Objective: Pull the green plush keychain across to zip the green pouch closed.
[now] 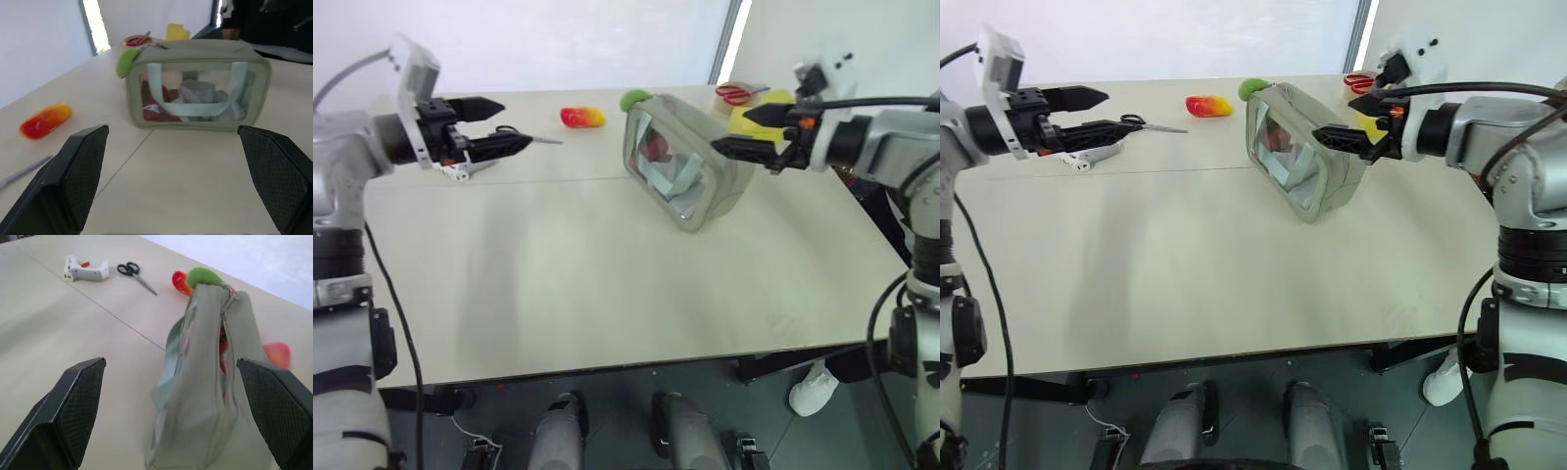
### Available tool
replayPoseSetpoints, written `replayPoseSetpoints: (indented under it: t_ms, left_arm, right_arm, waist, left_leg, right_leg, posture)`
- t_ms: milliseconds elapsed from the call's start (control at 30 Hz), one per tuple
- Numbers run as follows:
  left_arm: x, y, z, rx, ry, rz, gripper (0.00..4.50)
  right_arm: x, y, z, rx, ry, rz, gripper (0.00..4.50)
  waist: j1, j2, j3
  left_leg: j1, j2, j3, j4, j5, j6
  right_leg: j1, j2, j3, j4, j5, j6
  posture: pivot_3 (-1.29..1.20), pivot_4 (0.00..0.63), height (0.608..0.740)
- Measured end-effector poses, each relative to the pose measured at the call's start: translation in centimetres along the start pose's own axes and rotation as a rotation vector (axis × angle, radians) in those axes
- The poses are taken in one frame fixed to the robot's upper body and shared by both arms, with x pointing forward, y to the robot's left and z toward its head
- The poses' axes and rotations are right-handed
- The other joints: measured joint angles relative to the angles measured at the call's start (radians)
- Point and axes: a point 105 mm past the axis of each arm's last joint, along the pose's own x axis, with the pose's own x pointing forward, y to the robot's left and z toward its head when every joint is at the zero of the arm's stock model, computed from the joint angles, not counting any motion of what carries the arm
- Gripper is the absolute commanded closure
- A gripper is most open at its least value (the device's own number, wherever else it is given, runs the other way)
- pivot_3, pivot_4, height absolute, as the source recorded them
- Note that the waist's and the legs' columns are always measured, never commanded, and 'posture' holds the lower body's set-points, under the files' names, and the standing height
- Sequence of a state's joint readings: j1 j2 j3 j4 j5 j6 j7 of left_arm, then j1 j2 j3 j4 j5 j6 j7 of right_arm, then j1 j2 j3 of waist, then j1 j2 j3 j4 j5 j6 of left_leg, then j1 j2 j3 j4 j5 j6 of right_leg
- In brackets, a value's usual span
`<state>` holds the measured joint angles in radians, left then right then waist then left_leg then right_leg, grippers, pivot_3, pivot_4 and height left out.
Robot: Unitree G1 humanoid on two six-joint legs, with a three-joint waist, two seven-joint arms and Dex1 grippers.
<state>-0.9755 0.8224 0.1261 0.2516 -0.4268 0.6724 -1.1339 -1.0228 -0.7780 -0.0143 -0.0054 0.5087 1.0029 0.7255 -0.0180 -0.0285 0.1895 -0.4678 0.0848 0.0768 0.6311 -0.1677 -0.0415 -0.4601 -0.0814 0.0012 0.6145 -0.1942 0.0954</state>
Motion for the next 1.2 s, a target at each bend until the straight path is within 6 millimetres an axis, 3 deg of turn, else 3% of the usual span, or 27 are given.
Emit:
replayPoseSetpoints:
  t_ms: [233, 467, 633, 733, 967, 1100, 1200]
  left_arm:
    - [2.7, -4.1, -0.8, -0.033, -0.015, -0.151, 0.00]
    - [2.7, -3.6, -0.5, -0.029, -0.023, -0.104, 0.00]
    - [2.5, -3.9, -0.8, -0.021, -0.016, -0.097, 0.00]
    - [2.4, -4.0, -1.0, -0.028, -0.017, -0.096, 0.00]
    - [2.1, -3.9, -0.8, -0.020, -0.013, -0.069, 0.00]
    - [1.9, -3.6, -1.1, -0.028, -0.003, -0.054, 0.00]
    - [0.6, -2.5, -1.2, -0.032, 0.014, 0.003, 0.00]
  right_arm:
    - [4.9, 0.3, -2.1, 0.027, 0.021, -0.035, 0.04]
    - [7.8, -0.5, -3.1, 0.035, 0.055, -0.078, 0.04]
    - [8.5, -1.1, -3.4, 0.002, 0.081, -0.094, 0.04]
    - [8.7, -1.1, -3.7, -0.014, 0.087, -0.082, 0.85]
    - [9.1, -1.0, -4.1, -0.062, 0.094, -0.059, 4.46]
    - [9.4, -1.0, -3.9, -0.159, 0.103, -0.052, 4.46]
    - [10.2, 0.1, -3.5, -0.382, 0.080, 0.002, 4.46]
  waist:
    - [0.001, 0.000, 0.000]
    - [0.000, 0.000, 0.000]
    - [-0.001, 0.000, 0.000]
    - [-0.002, 0.000, 0.000]
    - [-0.005, 0.000, 0.000]
    - [-0.010, 0.000, 0.000]
    - [-0.028, 0.000, 0.000]
  left_leg:
    - [0.000, 0.000, 0.000, 0.001, 0.000, 0.000]
    - [0.001, 0.000, 0.000, 0.001, 0.000, 0.000]
    - [0.001, 0.000, 0.000, 0.000, 0.000, 0.000]
    - [0.003, 0.000, 0.000, 0.001, 0.000, 0.000]
    - [0.005, 0.000, 0.000, 0.000, 0.001, 0.000]
    - [0.005, 0.000, 0.000, 0.000, 0.001, 0.000]
    - [0.005, 0.000, 0.000, 0.000, 0.001, 0.000]
  right_leg:
    - [0.000, 0.000, 0.000, 0.002, 0.000, 0.000]
    - [0.001, 0.001, 0.001, 0.002, 0.000, 0.001]
    - [0.001, 0.001, 0.001, 0.002, 0.000, 0.001]
    - [0.003, 0.001, 0.001, 0.002, 0.000, 0.001]
    - [0.004, 0.001, 0.001, 0.004, 0.000, 0.001]
    - [0.004, 0.001, 0.001, 0.004, 0.000, 0.001]
    - [0.003, 0.001, 0.001, 0.004, 0.000, 0.001]
  posture:
    - [0.00, 0.150, 0.740]
    - [0.00, 0.150, 0.740]
    - [0.00, 0.150, 0.740]
    - [0.00, 0.150, 0.740]
    - [0.00, 0.150, 0.740]
    - [0.00, 0.150, 0.740]
    - [0.00, 0.150, 0.740]
